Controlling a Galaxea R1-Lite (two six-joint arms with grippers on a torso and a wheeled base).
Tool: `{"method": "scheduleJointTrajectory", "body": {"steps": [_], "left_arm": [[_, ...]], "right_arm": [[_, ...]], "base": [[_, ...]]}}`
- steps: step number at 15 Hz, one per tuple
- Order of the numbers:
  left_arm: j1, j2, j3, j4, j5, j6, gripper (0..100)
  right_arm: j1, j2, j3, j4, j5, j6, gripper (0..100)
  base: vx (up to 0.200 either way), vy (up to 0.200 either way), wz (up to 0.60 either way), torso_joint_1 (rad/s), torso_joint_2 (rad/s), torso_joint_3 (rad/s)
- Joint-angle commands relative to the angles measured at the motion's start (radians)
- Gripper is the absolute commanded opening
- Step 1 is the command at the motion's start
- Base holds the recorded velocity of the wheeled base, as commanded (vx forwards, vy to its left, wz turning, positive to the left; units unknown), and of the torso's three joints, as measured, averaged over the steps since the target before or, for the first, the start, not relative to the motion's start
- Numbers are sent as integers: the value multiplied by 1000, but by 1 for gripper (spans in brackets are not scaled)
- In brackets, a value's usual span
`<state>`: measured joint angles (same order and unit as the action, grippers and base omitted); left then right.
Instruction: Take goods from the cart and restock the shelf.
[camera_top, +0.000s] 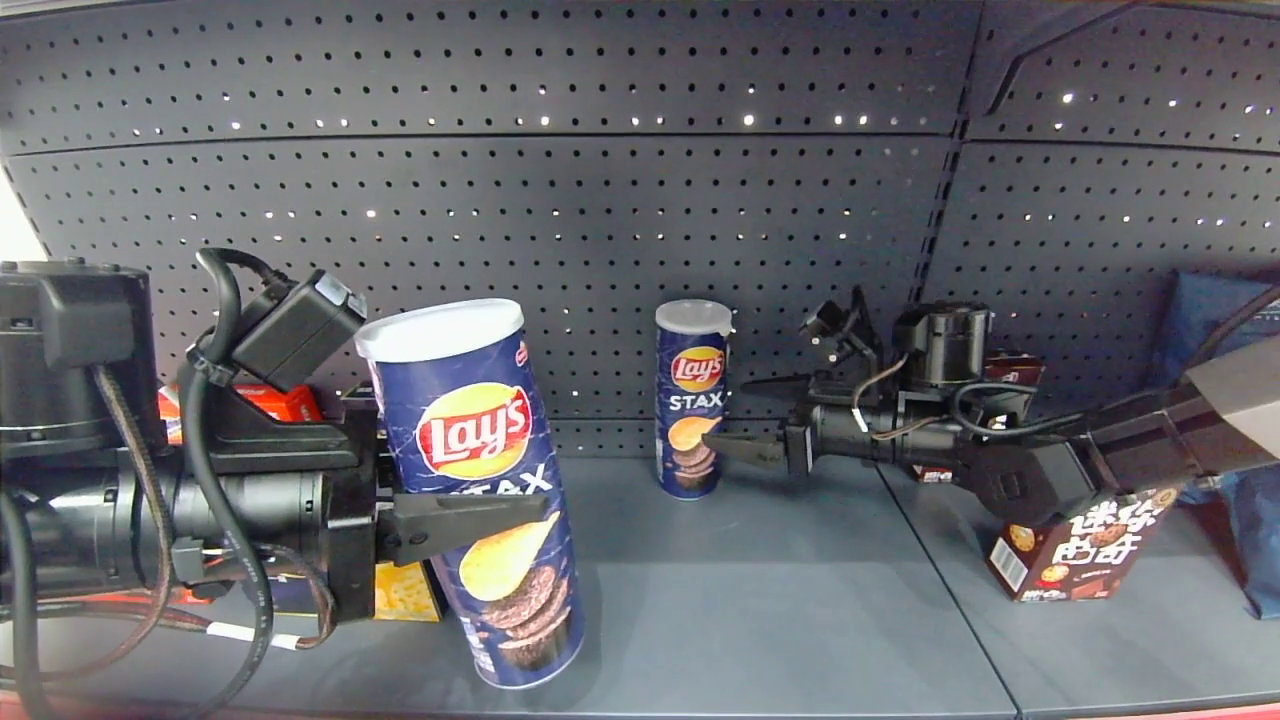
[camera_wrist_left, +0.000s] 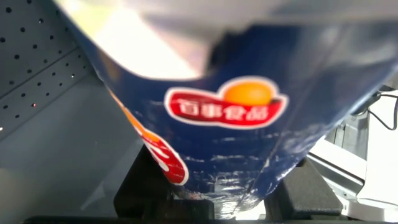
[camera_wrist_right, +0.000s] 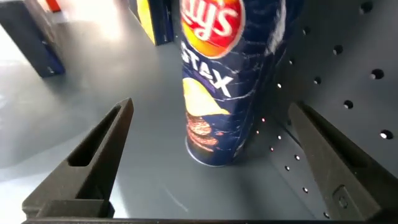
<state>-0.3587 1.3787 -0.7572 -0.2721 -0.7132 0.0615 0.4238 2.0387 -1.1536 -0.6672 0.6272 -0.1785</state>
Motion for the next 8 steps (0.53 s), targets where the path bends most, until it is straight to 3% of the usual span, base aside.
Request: {"method": "scheduleJointTrajectory", "body": {"steps": [1, 8], "left_arm": [[0, -1, -4, 1, 0, 1, 0], [-5, -4, -4, 1, 0, 0, 0]], "right_arm": [[0, 38, -18, -3, 3, -1, 100], [-2, 126, -72, -35, 39, -1, 100]], "base": [[0, 0, 0, 0, 0, 0], [0, 0, 0, 0, 0, 0]]}}
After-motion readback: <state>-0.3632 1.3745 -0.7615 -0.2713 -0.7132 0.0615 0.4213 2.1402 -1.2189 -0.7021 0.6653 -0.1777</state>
